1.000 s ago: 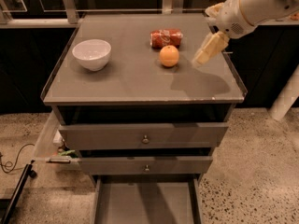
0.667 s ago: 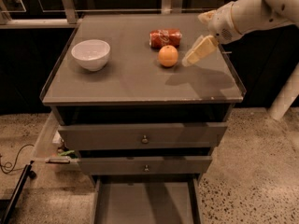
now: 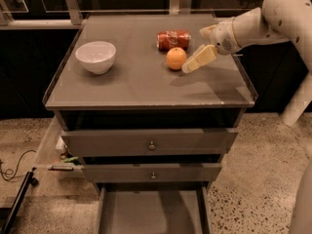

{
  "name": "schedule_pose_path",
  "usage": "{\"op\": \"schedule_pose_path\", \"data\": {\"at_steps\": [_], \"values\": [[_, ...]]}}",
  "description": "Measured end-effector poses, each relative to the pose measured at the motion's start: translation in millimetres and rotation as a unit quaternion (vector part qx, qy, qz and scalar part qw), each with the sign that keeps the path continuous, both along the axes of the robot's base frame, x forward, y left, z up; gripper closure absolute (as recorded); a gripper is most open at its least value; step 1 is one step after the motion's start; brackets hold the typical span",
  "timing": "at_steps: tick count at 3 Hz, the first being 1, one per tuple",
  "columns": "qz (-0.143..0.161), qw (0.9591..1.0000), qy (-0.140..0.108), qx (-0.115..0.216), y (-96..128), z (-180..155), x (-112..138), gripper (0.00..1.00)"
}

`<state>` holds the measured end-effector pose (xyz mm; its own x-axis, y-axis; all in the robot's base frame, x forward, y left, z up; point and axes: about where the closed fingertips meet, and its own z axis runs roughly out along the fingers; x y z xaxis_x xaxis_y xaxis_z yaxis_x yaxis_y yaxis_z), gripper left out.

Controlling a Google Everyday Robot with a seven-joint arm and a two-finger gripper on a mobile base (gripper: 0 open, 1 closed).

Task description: Place orange into bottom drawer

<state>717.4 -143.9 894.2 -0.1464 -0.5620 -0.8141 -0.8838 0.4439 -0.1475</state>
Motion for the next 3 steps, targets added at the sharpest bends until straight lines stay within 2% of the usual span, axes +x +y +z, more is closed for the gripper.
{"op": "schedule_pose_path", "data": {"at_steps": [1, 3], "values": [[0.002, 0.9992, 0.024, 0.032, 22, -17, 22, 0.00], [-0.002, 0.9990, 0.036, 0.029, 30, -31, 28, 0.00]]}}
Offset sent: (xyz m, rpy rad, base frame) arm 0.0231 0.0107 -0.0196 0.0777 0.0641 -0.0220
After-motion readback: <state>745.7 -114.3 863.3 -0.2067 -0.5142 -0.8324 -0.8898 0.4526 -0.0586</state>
